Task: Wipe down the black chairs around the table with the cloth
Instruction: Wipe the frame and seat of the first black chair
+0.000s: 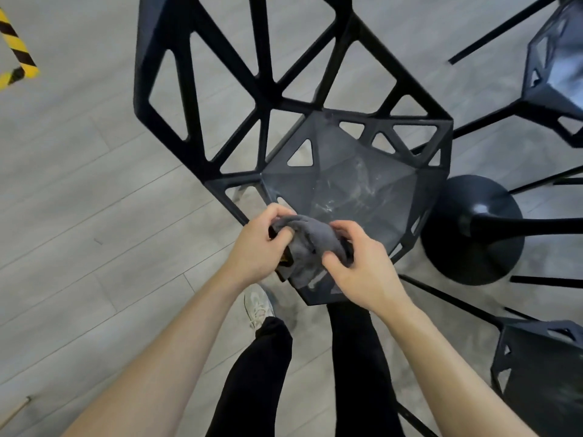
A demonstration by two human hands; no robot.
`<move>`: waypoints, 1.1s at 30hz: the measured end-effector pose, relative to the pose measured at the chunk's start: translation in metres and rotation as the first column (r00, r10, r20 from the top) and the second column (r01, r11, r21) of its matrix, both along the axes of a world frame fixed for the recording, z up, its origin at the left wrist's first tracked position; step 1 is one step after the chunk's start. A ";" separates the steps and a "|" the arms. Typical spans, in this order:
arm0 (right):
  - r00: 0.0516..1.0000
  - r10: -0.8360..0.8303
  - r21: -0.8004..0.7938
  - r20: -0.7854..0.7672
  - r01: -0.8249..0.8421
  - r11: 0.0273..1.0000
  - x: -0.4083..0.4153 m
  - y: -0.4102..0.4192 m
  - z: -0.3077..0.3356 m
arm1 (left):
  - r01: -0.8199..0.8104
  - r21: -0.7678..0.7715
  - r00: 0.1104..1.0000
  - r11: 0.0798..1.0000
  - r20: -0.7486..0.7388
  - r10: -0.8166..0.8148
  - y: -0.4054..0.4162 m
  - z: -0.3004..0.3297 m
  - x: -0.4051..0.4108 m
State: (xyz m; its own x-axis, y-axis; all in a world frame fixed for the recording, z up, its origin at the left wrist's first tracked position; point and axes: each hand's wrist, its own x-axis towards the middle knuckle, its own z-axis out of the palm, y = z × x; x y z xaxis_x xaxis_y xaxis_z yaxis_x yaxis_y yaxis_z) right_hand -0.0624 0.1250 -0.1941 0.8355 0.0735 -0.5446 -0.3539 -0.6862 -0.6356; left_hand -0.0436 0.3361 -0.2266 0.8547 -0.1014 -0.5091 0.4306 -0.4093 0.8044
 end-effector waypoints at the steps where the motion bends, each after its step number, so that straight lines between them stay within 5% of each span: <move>1: 0.999 -0.047 -0.026 -0.014 0.047 0.999 0.007 -0.004 0.002 | -0.046 -0.038 0.998 0.998 -0.052 0.044 -0.002 -0.002 0.008; 4: 0.982 -0.189 -0.015 0.028 0.190 0.982 0.040 -0.016 0.008 | -0.019 -0.213 0.985 0.977 -0.171 -0.018 -0.010 0.004 0.032; 7: 0.959 -0.284 0.167 0.017 0.277 0.946 0.075 -0.032 0.017 | 0.112 -0.280 0.979 0.953 -0.132 -0.153 -0.024 0.009 0.056; 13: 0.995 0.006 0.011 0.096 -0.007 1.000 0.132 -0.065 0.005 | 0.072 0.132 0.989 0.989 0.118 -0.088 -0.056 -0.003 0.119; 16: 0.990 0.038 0.019 0.137 -0.040 0.999 0.167 -0.086 0.001 | 0.163 0.293 0.951 0.942 0.208 -0.229 -0.068 0.003 0.153; 19: 0.991 -0.009 0.105 0.134 -0.005 0.995 0.210 -0.101 0.010 | 0.227 0.337 0.935 0.914 0.188 -0.301 -0.085 0.021 0.204; 24: 0.928 -0.295 0.199 0.228 0.253 0.947 0.325 -0.114 -0.012 | -0.068 0.265 0.953 0.962 0.303 -0.016 -0.102 0.030 0.313; 28: 0.971 0.126 -0.272 0.205 -0.067 0.960 0.379 -0.106 -0.068 | -0.150 0.579 0.978 0.801 0.206 0.034 -0.080 -0.011 0.314; 30: 0.914 0.293 -0.288 0.281 -0.211 0.934 0.386 -0.096 -0.080 | -0.140 0.690 0.976 0.710 0.215 -0.017 -0.062 -0.029 0.310; 33: 0.863 0.402 -0.219 0.305 -0.347 0.912 0.392 -0.083 -0.090 | 0.105 0.616 0.994 0.781 -0.045 -0.097 -0.055 -0.045 0.334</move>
State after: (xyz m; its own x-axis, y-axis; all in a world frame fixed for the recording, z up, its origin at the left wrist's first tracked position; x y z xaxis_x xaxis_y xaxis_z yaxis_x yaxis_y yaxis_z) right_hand 0.3294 0.0422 -0.2841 0.8951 0.3576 -0.2663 0.1654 -0.8210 -0.5465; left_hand 0.2906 0.2814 -0.2715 0.8516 0.1517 -0.5018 0.3656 -0.8579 0.3610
